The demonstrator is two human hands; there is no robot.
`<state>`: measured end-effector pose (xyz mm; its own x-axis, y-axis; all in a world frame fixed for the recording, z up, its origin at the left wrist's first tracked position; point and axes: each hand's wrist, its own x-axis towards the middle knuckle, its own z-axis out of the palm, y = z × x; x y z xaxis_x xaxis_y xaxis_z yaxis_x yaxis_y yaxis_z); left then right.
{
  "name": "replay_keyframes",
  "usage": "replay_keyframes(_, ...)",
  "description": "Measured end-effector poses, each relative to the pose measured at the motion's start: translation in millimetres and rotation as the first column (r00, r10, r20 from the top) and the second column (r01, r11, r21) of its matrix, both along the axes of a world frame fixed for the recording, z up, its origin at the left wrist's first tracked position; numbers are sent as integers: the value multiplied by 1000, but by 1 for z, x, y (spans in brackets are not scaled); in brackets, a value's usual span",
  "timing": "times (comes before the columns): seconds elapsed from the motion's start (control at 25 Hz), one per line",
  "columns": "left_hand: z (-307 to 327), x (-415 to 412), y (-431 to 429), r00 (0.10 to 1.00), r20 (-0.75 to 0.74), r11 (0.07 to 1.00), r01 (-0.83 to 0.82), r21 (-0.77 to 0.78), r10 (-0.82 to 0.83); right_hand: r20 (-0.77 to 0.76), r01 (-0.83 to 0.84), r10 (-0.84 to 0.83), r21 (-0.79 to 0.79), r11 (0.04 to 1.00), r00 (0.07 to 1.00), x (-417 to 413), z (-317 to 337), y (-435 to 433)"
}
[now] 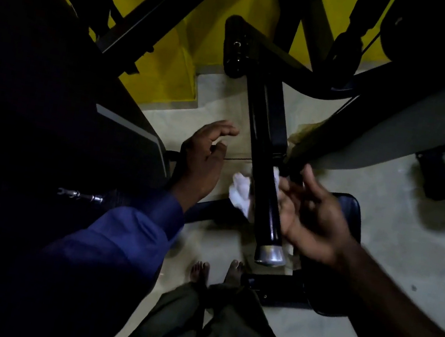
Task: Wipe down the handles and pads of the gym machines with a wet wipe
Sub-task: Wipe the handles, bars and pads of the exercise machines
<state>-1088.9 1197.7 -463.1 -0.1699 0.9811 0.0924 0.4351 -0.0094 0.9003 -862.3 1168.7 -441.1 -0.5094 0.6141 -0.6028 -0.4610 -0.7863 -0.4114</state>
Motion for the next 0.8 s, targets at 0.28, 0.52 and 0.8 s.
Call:
replay_keyframes(0.28, -5, 3, -4, 999, -33, 999, -35, -2, 34, -163, 76, -75, 1, 997, 984, -48, -24, 142)
replay_keyframes(0.52, 0, 2, -1, 997, 3, 996, 83, -23, -83, 274, 87, -143, 206, 975, 951, -11, -31, -35)
replay_keyframes(0.8, 16, 22, 0, 805, -254, 837, 546, -32, -535, 619, -244, -512, 746, 619, 596, -9, 7, -112)
